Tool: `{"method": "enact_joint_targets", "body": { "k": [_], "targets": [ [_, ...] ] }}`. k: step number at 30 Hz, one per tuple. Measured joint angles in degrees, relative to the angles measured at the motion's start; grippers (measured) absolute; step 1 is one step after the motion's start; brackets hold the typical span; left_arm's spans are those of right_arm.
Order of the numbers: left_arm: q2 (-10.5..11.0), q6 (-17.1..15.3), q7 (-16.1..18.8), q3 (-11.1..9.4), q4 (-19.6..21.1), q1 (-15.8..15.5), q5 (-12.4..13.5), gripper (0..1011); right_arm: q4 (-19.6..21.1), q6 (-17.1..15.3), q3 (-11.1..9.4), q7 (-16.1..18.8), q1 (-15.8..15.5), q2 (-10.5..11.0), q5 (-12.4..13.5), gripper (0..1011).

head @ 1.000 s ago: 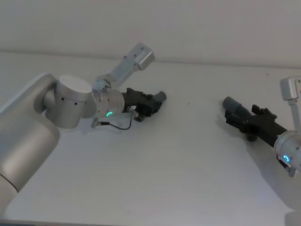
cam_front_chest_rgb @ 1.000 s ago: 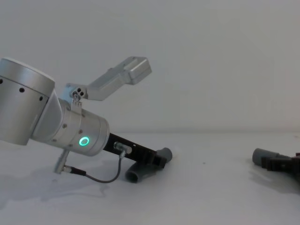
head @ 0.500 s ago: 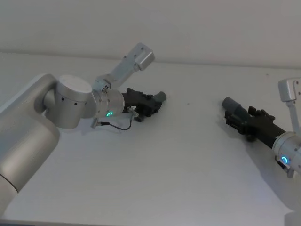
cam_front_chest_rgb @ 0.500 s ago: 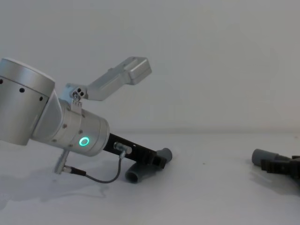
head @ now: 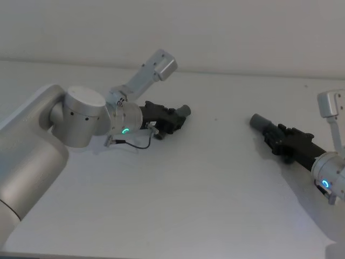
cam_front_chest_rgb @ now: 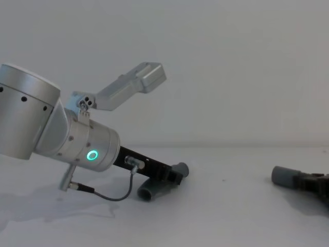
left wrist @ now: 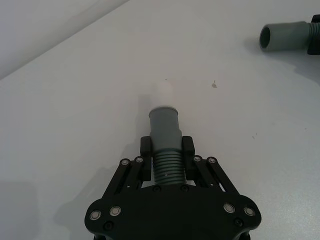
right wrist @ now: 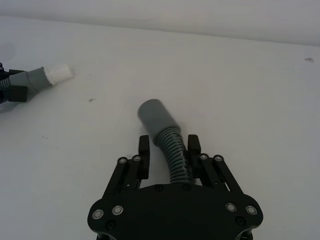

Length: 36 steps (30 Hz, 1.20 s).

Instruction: Use both hands to pick up one end of the pipe from the table, align the ends, and insert them.

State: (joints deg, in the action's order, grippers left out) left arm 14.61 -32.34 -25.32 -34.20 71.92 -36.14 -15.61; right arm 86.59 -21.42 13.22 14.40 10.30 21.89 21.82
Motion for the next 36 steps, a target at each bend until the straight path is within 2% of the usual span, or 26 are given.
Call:
{"method": "enact_joint_targets", "body": {
  "k": [2, 6, 13, 36],
  "targets": [
    [0.0, 0.0, 0.0, 0.0, 0.0, 0.0, 0.0, 347, -0.01, -0.01, 0.01, 0.01, 0.01, 0.0, 0.0, 416],
    [0.0, 0.0, 0.0, 0.0, 0.0, 0.0, 0.0, 347, -0.05, -0.05, 0.03, 0.03, 0.01, 0.0, 0.0, 277],
    [0.0, 0.0, 0.0, 0.0, 0.0, 0.0, 0.0, 347, -0.07, -0.07, 0.05, 0.03, -0.01, 0.0, 0.0, 173],
    [0.46, 0.83, -0.51, 0.04, 0.34, 0.06, 0.28, 347, 0.5, 0.11, 0.24, -0.27, -0.5, -0.23, -0.13, 161]
  ]
}}
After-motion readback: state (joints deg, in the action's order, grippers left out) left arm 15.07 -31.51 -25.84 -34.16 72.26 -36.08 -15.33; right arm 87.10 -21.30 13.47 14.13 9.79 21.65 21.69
